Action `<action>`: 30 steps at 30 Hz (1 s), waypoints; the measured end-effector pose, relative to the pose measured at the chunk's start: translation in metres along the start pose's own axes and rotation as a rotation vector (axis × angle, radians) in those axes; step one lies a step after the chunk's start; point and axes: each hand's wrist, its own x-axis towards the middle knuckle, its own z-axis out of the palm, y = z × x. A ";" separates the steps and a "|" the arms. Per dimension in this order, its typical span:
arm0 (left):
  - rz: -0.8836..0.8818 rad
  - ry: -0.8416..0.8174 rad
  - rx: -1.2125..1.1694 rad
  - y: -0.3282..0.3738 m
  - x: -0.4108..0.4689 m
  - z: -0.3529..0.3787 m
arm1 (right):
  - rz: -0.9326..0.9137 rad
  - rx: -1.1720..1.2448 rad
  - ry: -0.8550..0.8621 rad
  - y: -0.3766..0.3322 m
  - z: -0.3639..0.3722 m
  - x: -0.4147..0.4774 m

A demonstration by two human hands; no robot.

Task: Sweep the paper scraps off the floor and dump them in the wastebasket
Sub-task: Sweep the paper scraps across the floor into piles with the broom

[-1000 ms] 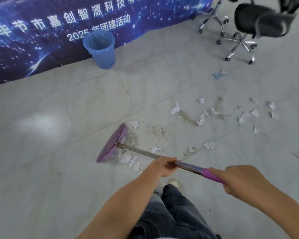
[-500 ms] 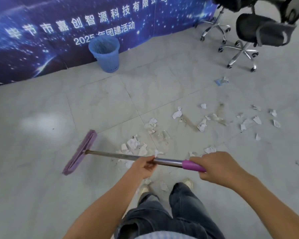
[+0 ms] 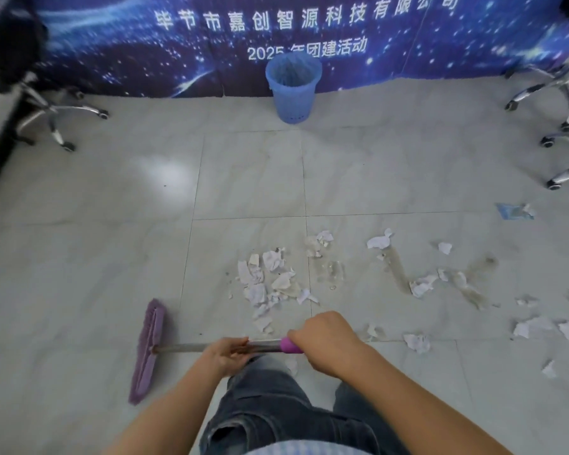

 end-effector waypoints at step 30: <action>0.042 -0.013 -0.505 -0.140 -0.069 0.034 | -0.225 -0.267 0.215 0.033 0.021 -0.119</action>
